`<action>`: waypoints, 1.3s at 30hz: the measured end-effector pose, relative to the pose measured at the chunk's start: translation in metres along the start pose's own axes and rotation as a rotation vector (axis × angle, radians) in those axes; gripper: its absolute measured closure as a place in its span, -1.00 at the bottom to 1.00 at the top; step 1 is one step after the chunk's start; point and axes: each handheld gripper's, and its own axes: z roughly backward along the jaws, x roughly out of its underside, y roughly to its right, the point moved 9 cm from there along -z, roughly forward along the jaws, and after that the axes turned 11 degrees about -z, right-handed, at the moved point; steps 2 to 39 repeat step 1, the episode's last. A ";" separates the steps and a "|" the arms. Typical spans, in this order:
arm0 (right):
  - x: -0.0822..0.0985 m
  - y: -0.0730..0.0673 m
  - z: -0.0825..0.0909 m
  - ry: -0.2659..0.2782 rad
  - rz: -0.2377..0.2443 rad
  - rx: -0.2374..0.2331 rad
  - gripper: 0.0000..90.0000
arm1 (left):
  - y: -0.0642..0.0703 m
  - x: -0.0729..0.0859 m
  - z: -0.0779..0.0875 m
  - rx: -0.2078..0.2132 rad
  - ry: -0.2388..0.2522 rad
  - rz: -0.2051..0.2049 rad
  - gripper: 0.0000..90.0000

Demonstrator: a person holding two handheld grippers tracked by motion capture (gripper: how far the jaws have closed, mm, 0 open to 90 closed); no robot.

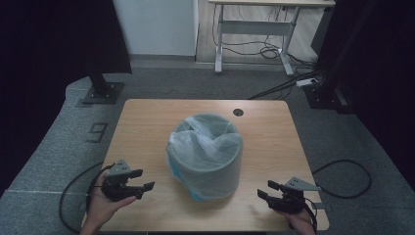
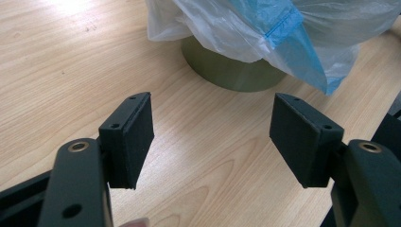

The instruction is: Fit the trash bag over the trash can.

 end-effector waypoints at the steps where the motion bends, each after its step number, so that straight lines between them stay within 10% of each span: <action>1: 0.000 0.000 0.000 0.001 0.001 0.000 -0.26 | 0.000 0.000 0.000 0.003 0.000 0.001 -0.31; 39: 0.000 0.000 0.000 0.001 0.001 0.000 -0.26 | 0.000 0.000 0.000 0.003 0.000 0.001 -0.31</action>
